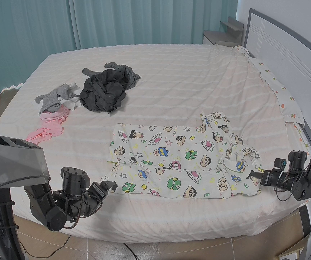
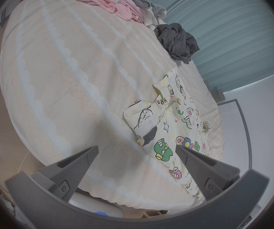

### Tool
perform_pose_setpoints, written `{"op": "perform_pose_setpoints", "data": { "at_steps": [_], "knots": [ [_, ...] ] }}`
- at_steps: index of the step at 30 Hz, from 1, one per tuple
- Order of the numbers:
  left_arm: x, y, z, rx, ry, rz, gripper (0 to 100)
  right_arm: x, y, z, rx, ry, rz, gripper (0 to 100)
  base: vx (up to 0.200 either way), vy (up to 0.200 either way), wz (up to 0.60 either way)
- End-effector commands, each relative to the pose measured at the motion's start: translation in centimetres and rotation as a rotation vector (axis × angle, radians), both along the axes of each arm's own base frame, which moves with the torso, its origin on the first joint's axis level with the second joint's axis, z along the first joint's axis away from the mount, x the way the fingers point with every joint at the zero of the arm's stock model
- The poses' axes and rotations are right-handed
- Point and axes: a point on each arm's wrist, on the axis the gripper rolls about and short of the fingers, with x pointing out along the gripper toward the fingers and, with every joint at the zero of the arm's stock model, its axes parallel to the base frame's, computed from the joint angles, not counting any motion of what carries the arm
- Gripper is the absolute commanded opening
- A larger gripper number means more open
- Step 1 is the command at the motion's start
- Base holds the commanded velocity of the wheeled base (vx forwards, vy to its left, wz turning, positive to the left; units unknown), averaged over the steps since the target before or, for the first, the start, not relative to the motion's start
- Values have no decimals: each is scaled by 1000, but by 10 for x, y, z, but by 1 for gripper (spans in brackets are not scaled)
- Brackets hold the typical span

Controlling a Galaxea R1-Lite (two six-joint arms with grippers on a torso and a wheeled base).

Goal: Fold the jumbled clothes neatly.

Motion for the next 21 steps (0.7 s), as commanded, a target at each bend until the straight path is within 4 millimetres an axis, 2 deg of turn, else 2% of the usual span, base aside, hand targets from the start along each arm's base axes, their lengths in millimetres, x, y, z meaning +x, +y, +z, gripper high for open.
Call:
{"op": "perform_pose_setpoints", "data": {
  "at_steps": [1,9,15,21],
  "knots": [
    [0,0,0,1,1,0,100,-13,-6,1,3,-36,-24,0,0,0,0],
    [0,1,0,2,1,3,100,-30,-9,-2,70,-84,-64,0,0,0,0],
    [0,0,0,2,1,1,100,-32,-15,-15,69,-51,-95,0,0,0,0],
    [0,0,0,2,1,1,100,-30,-20,-17,74,-47,-115,0,0,0,0]
  ]
}}
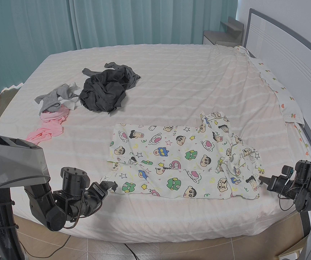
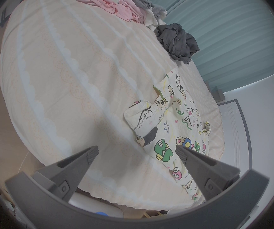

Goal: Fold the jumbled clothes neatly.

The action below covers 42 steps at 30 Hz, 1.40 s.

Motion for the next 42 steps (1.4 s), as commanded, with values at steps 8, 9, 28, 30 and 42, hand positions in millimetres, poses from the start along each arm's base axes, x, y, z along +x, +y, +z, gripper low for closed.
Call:
{"op": "perform_pose_setpoints", "data": {
  "at_steps": [8,9,28,30,42],
  "knots": [
    [-2,-7,2,0,-12,-26,100,22,6,4,-17,-73,29,0,0,0,0],
    [-3,-8,2,-1,-20,-32,100,26,10,6,-18,-76,41,0,0,0,0],
    [-14,-6,15,-47,-174,-49,100,68,57,41,-92,-73,39,100,74,0,0],
    [-15,-7,14,-34,-175,-61,100,69,60,52,-96,-96,43,100,200,0,0],
    [-21,-11,7,10,-171,-104,100,60,55,95,-355,98,103,100,100,0,0]
  ]
}}
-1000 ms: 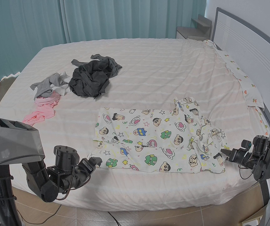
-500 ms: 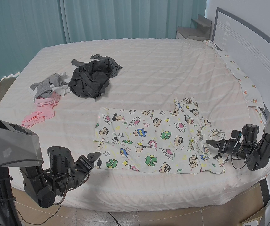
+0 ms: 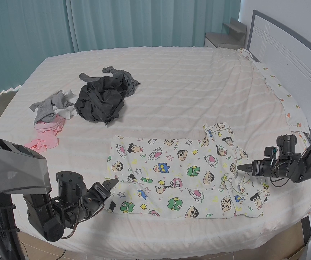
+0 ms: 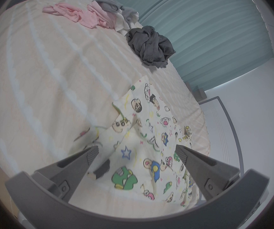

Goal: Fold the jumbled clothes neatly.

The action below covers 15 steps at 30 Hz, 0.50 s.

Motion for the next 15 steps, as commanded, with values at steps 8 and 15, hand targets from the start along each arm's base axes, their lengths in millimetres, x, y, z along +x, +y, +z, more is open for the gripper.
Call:
{"op": "perform_pose_setpoints", "data": {
  "at_steps": [8,15],
  "knots": [
    [-9,-2,-15,57,-8,-47,100,8,6,54,-237,37,167,100,0,0,0],
    [-10,-2,-19,59,-18,-53,100,0,29,36,-263,99,309,100,0,0,0]
  ]
}}
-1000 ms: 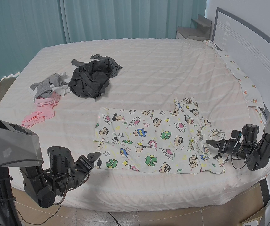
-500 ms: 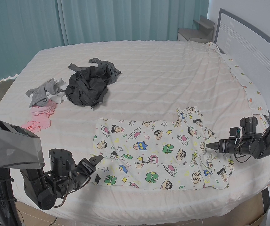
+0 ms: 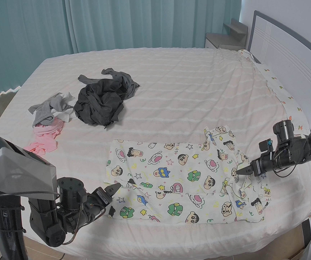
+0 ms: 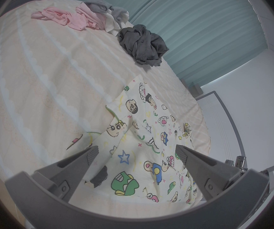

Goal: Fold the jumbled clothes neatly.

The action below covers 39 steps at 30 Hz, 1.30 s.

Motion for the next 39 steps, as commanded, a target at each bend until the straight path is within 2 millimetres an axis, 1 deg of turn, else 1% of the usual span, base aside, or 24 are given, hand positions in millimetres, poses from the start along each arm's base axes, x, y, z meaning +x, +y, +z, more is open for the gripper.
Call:
{"op": "perform_pose_setpoints", "data": {
  "at_steps": [1,3,4,6,8,10,12,17,19,20,21,22,23,26,27,28,29,30,31,33,35,37,39],
  "knots": [
    [-2,0,-9,17,31,-5,100,-1,12,-8,-10,25,55,100,0,0,0],
    [-2,0,-9,16,32,-4,100,-1,14,-17,-29,42,84,100,0,0,0],
    [-2,0,-9,16,32,-4,100,-1,14,-17,-29,42,84,100,0,0,0],
    [-2,0,-9,16,31,-5,100,-2,20,-25,-39,66,108,100,0,0,0],
    [-1,-1,-9,14,27,-6,100,-3,21,-27,-41,72,111,100,0,0,0],
    [2,-2,-7,9,11,-7,100,-8,23,-31,-43,91,120,100,0,0,0],
    [3,-5,-6,35,-9,-36,100,-11,23,-30,-44,92,116,100,0,0,0],
    [-1,-11,-6,251,-89,-184,100,-14,20,-28,-86,88,81,100,0,0,0],
    [-2,-12,-6,397,-106,-271,100,-16,19,-28,-91,92,76,100,0,0,0],
    [-2,-12,-6,397,-106,-271,100,-16,19,-28,-91,92,76,100,0,0,0],
    [3,-14,-4,521,-88,-346,100,-18,20,-27,-92,90,80,100,0,0,0],
    [8,-17,0,563,-59,-366,100,-18,20,-26,-91,85,82,100,0,0,0],
    [13,-22,10,573,-28,-381,100,-18,21,-25,-92,83,84,100,0,0,0],
    [25,-36,47,599,71,-438,100,-18,22,-24,-97,79,93,100,0,0,0],
    [28,-42,56,614,108,-459,100,-18,22,-23,-101,75,99,100,0,0,0],
    [30,-48,61,629,138,-479,100,-17,22,-24,-103,74,102,100,0,0,0],
    [30,-48,61,629,138,-479,100,-17,22,-24,-103,74,102,100,0,0,0],
    [33,-56,68,651,182,-510,100,-17,22,-24,-104,76,104,100,0,0,0],
    [41,-67,76,672,209,-530,100,-18,22,-25,-107,79,104,100,0,0,0],
    [51,-80,75,719,234,-529,100,-18,22,-25,-106,78,106,100,0,0,0],
    [57,-91,70,766,230,-523,100,-18,22,-25,-106,80,106,100,0,0,0],
    [60,-95,64,831,228,-552,100,-17,21,-24,-107,73,104,100,0,0,0],
    [61,-95,58,881,242,-589,100,-17,20,-24,-109,75,103,100,0,0,0]
  ]
}}
